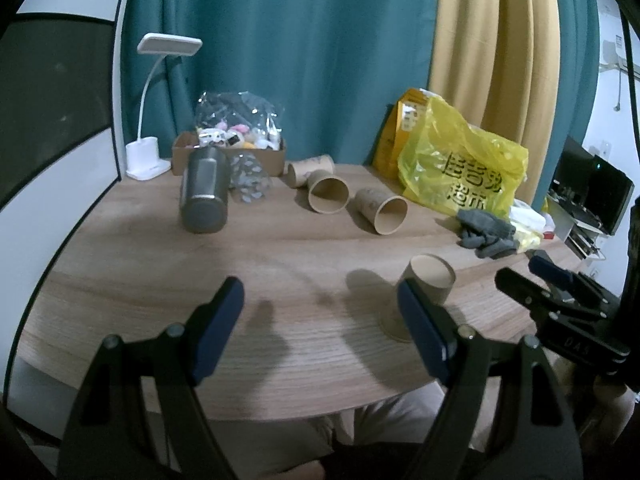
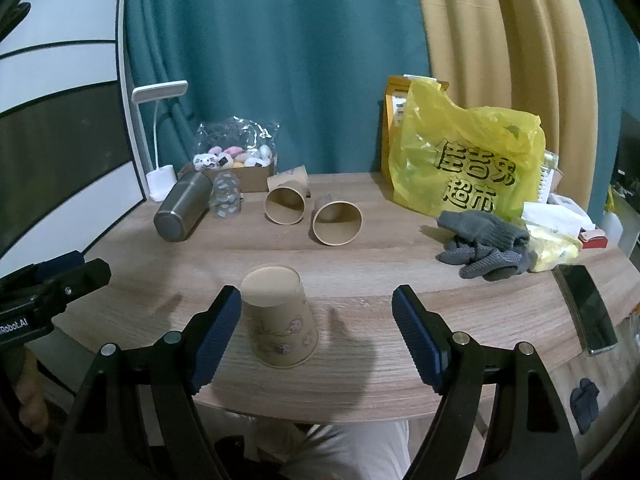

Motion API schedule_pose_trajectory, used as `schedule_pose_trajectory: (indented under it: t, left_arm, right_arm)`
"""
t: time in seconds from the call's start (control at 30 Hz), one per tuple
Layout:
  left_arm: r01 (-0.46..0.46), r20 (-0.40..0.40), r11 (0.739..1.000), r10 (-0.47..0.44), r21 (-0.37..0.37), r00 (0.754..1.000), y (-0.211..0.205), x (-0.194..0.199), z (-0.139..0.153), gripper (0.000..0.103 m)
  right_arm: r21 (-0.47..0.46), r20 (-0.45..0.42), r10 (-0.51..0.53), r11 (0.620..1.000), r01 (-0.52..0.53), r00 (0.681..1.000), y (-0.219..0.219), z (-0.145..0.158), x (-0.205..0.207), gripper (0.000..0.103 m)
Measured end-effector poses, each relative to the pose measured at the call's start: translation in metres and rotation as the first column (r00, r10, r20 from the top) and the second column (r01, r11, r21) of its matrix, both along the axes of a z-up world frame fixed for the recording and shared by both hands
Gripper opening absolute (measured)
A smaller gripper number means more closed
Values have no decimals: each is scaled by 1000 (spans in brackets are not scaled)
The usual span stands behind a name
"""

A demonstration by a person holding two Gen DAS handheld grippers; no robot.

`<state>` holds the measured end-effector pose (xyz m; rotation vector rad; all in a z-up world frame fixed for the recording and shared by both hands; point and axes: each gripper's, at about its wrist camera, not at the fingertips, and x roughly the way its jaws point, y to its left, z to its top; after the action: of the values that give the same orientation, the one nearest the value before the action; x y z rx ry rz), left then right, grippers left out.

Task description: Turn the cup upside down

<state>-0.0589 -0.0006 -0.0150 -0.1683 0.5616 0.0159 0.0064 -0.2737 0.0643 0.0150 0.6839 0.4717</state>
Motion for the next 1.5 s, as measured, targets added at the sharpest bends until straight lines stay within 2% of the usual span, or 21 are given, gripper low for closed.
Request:
schedule_pose_trajectory:
  t: [1.5]
  left_arm:
    - [-25,9,1000,25,9,1000,1,0,6,81]
  right_arm:
    - [-1,-2,1,1000,-1,1000,2,0,-1,81]
